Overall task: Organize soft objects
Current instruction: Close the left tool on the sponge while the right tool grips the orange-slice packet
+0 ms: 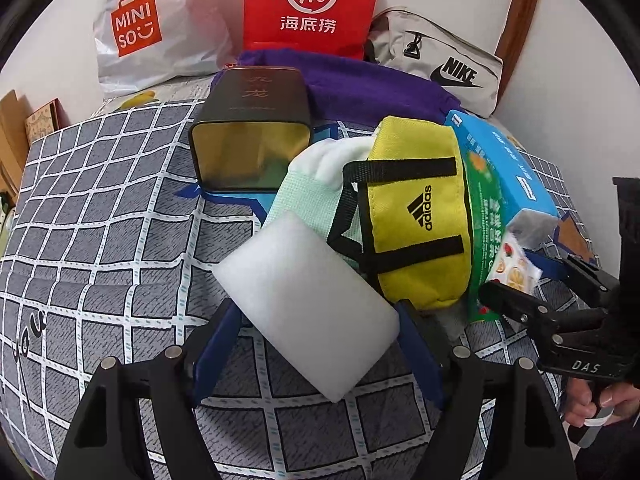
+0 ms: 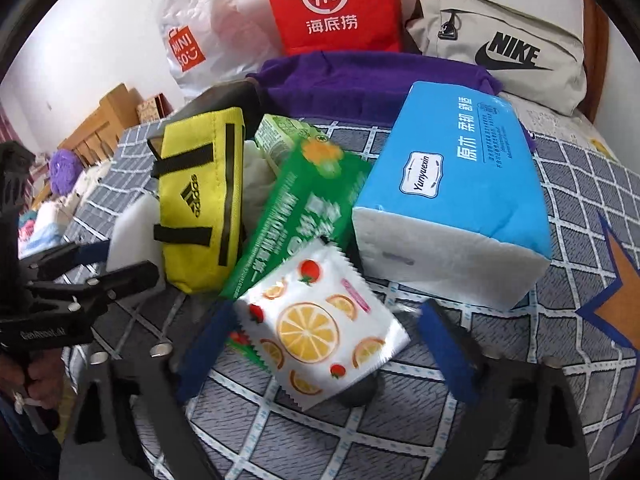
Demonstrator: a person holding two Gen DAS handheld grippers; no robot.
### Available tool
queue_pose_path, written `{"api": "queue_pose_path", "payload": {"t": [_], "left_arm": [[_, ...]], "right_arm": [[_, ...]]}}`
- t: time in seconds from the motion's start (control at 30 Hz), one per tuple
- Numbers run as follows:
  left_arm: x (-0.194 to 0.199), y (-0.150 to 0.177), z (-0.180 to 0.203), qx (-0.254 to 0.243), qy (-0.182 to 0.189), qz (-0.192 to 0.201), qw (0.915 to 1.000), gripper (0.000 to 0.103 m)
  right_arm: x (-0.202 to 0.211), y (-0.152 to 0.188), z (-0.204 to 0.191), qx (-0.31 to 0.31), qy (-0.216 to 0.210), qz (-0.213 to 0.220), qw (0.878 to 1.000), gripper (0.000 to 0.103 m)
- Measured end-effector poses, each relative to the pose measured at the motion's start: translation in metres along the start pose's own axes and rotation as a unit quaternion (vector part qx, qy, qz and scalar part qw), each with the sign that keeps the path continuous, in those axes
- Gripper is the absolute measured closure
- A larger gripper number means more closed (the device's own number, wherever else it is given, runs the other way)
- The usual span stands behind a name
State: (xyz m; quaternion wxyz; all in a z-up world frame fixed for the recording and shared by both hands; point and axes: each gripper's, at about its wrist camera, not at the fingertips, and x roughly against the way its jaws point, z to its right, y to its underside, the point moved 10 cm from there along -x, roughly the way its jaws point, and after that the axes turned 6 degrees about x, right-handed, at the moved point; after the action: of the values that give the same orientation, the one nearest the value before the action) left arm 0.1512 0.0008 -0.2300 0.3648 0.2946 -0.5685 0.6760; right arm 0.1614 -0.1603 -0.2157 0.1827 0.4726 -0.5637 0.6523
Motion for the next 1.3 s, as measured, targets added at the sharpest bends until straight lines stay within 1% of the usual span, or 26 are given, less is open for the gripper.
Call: {"api": "queue_pose_path", "payload": {"t": [0.07, 0.1, 0.17, 0.2, 0.37, 0.43, 0.47, 0.7, 0.8, 0.87, 0.93, 0.97, 1.0, 1.17, 1.3], "left_arm": [[0.0, -0.001, -0.001, 0.002, 0.003, -0.001, 1.0, 0.025], [-0.001, -0.001, -0.001, 0.003, 0.004, -0.001, 1.0, 0.025], [-0.001, -0.001, -0.001, 0.004, 0.005, -0.001, 1.0, 0.025], [0.0, -0.001, -0.001, 0.005, 0.006, 0.0, 1.0, 0.025], [0.001, -0.001, -0.001, 0.006, 0.008, 0.001, 0.9999, 0.027], [0.002, -0.001, -0.001, 0.007, 0.008, 0.0, 0.9999, 0.027], [0.002, -0.001, -0.001, 0.007, 0.007, 0.001, 1.0, 0.027], [0.005, -0.001, -0.001, 0.012, 0.01, 0.003, 0.9999, 0.027], [0.007, -0.001, -0.002, 0.015, 0.014, 0.007, 0.9998, 0.027], [0.009, -0.002, -0.002, 0.015, 0.016, 0.011, 0.9997, 0.027], [0.01, -0.003, -0.003, 0.015, 0.016, 0.015, 0.9997, 0.028], [0.011, -0.003, -0.004, 0.015, 0.016, 0.016, 0.9996, 0.029], [0.013, -0.004, -0.004, 0.015, 0.018, 0.018, 0.9995, 0.029], [0.024, -0.013, -0.006, 0.013, 0.019, 0.032, 0.9992, 0.03], [0.034, -0.022, -0.008, 0.011, 0.018, 0.041, 0.999, 0.031]], "right_arm": [[0.003, 0.001, -0.001, 0.008, -0.002, -0.001, 1.0, 0.039], [0.005, 0.002, 0.0, 0.008, -0.002, -0.001, 1.0, 0.043], [0.01, 0.003, 0.003, 0.006, -0.002, 0.0, 1.0, 0.055], [0.012, 0.004, 0.005, 0.002, -0.004, 0.001, 1.0, 0.058], [0.024, 0.007, 0.01, -0.014, -0.018, 0.005, 1.0, 0.079], [0.03, 0.007, 0.005, -0.01, -0.032, 0.007, 0.999, 0.084], [0.033, 0.008, 0.001, -0.011, -0.044, 0.007, 0.999, 0.085], [0.046, 0.013, -0.016, -0.001, -0.07, 0.008, 0.998, 0.086], [0.045, 0.015, -0.024, 0.01, -0.068, 0.005, 0.998, 0.086], [0.042, 0.015, -0.029, 0.016, -0.072, 0.002, 0.997, 0.09], [0.04, 0.013, -0.031, 0.021, -0.065, 0.005, 0.998, 0.092], [0.041, 0.012, -0.031, 0.02, -0.066, 0.006, 0.998, 0.095], [0.042, 0.011, -0.032, 0.018, -0.071, 0.007, 0.997, 0.095], [0.055, 0.0, -0.029, 0.015, -0.07, 0.021, 0.997, 0.099], [0.068, -0.011, -0.024, 0.012, -0.064, 0.033, 0.997, 0.099]]}}
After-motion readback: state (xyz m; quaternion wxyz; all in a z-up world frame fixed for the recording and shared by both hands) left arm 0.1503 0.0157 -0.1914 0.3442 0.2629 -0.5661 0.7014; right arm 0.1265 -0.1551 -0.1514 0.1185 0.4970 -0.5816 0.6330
